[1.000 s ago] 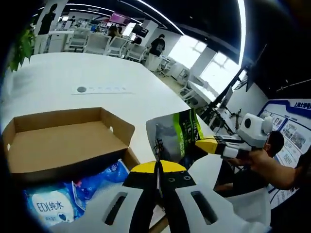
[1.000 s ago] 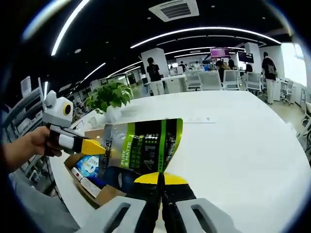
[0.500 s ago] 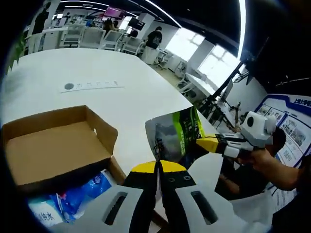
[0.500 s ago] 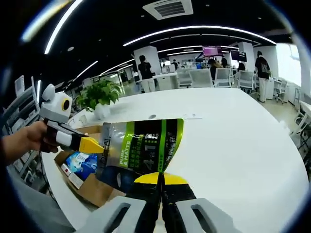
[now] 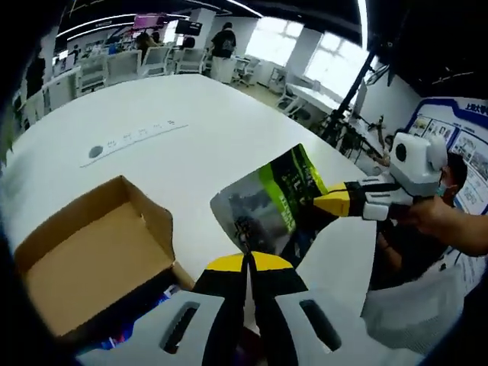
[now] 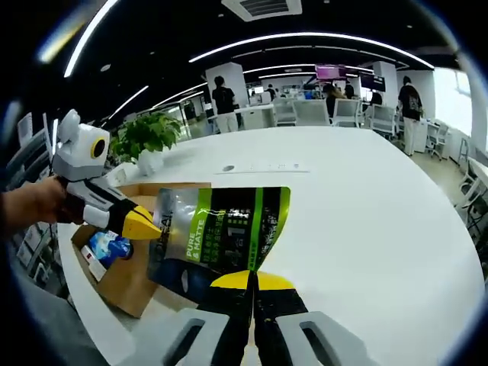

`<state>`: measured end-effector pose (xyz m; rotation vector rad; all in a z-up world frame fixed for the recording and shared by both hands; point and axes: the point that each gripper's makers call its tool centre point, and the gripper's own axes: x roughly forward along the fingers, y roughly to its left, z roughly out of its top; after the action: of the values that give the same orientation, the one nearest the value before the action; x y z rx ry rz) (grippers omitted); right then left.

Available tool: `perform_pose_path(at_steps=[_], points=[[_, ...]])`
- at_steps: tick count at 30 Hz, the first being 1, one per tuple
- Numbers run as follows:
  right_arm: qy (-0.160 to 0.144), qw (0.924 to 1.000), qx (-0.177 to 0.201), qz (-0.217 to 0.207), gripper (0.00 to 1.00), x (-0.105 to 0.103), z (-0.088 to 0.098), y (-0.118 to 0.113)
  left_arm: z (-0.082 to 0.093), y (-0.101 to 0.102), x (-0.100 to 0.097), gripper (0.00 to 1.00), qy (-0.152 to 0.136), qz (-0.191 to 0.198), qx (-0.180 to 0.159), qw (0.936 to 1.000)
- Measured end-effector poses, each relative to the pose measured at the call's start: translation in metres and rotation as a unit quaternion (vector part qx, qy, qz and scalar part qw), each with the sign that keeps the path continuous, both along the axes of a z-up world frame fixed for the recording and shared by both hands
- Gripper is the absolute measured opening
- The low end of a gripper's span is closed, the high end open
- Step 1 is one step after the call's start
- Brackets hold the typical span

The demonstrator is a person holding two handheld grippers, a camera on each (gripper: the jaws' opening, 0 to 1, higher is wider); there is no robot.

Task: Operate the shoe box by opening the lid, removing the specified soft item, and placing it in the target area until the item is outside and the box remains undamaged.

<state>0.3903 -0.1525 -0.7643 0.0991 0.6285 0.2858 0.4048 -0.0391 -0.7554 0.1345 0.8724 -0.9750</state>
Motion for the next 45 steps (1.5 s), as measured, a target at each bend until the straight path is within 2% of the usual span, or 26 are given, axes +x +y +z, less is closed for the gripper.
perform_pose_path(at_steps=[6,11,18,20,24,26,32,34,36,39,40,41,42,43,44,45], points=[[0.008,0.9999,-0.003,-0.006,0.00,0.005,-0.011,-0.002,-0.008,-0.004,0.009,0.00,-0.022,-0.018,0.032,0.9991],[0.010,0.9999,-0.005,-0.009,0.00,0.010,-0.017,-0.003,-0.016,-0.004,0.012,0.00,-0.041,-0.037,0.076,0.9955],[0.014,0.9998,-0.011,-0.011,0.00,0.016,-0.027,-0.004,-0.029,-0.006,0.018,0.00,-0.064,-0.075,0.132,0.9864],[0.015,0.9997,-0.016,-0.009,0.00,0.016,-0.029,-0.003,-0.032,-0.006,0.019,0.00,-0.063,-0.077,0.140,0.9851],[0.016,0.9996,-0.025,-0.005,0.00,0.018,-0.035,-0.003,-0.041,-0.005,0.022,0.00,-0.073,-0.097,0.169,0.9781],[0.018,0.9994,-0.029,-0.003,0.00,0.018,-0.038,-0.003,-0.045,-0.005,0.023,0.00,-0.083,-0.108,0.180,0.9743],[0.019,0.9991,-0.039,0.004,0.00,0.019,-0.046,-0.003,-0.051,-0.006,0.024,0.00,-0.084,-0.115,0.192,0.9710],[0.019,0.9989,-0.043,0.007,0.00,0.020,-0.049,-0.002,-0.052,-0.005,0.027,0.00,-0.097,-0.127,0.205,0.9657],[0.017,0.9988,-0.045,0.009,0.00,0.021,-0.049,-0.002,-0.052,-0.005,0.028,0.00,-0.099,-0.130,0.212,0.9636],[0.015,0.9985,-0.051,0.009,0.00,0.025,-0.052,-0.003,-0.053,-0.006,0.031,0.00,-0.111,-0.149,0.229,0.9556],[0.016,0.9984,-0.054,0.009,0.00,0.027,-0.054,-0.004,-0.054,-0.007,0.032,0.00,-0.122,-0.166,0.243,0.9479],[0.016,0.9983,-0.055,0.009,0.00,0.027,-0.054,-0.004,-0.054,-0.008,0.032,0.01,-0.124,-0.169,0.245,0.9466],[0.018,0.9979,-0.061,0.009,0.00,0.027,-0.056,-0.006,-0.056,-0.009,0.030,0.01,-0.128,-0.187,0.259,0.9390],[0.019,0.9979,-0.061,0.009,0.00,0.027,-0.056,-0.006,-0.057,-0.009,0.029,0.01,-0.129,-0.190,0.262,0.9374],[0.021,0.9977,-0.064,0.009,0.00,0.028,-0.058,-0.007,-0.060,-0.010,0.027,0.01,-0.133,-0.206,0.273,0.9304],[0.021,0.9977,-0.064,0.009,0.00,0.028,-0.059,-0.008,-0.061,-0.010,0.026,0.01,-0.134,-0.210,0.275,0.9287]])
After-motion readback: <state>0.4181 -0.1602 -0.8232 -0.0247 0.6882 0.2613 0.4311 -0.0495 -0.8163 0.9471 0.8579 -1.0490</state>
